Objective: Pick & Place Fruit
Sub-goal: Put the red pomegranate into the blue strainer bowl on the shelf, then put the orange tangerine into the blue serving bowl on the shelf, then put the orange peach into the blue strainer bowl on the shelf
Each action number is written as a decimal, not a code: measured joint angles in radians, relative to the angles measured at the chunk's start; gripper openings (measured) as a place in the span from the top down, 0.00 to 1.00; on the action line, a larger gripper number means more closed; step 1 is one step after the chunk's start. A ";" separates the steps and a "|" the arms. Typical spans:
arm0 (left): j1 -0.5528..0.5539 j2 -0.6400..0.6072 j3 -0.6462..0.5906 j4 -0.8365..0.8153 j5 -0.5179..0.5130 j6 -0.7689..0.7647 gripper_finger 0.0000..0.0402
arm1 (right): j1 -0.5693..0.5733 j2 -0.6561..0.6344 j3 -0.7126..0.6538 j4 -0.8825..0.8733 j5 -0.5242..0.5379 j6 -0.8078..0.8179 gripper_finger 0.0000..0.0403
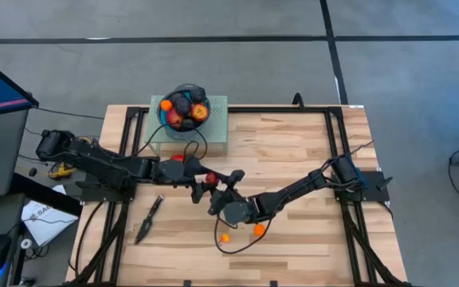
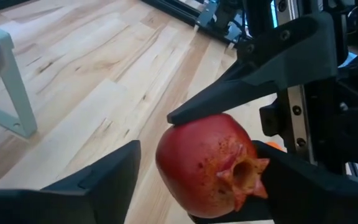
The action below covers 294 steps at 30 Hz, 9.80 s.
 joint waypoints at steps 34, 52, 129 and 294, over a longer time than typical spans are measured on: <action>-0.011 -0.602 0.183 -0.703 -0.257 0.215 0.48 | 0.113 -0.201 -0.113 -0.861 0.249 0.898 0.21; 0.841 -0.282 0.302 -0.799 0.025 0.438 0.41 | 0.060 -0.177 -0.124 -0.791 0.235 0.972 0.22; -0.498 -0.269 -0.453 0.173 -0.264 -0.314 0.36 | -0.413 -0.206 0.251 -0.288 -0.998 0.266 0.64; -0.092 0.431 -0.052 0.272 -0.133 0.347 0.26 | 0.490 0.417 0.943 -1.952 -0.251 2.273 0.76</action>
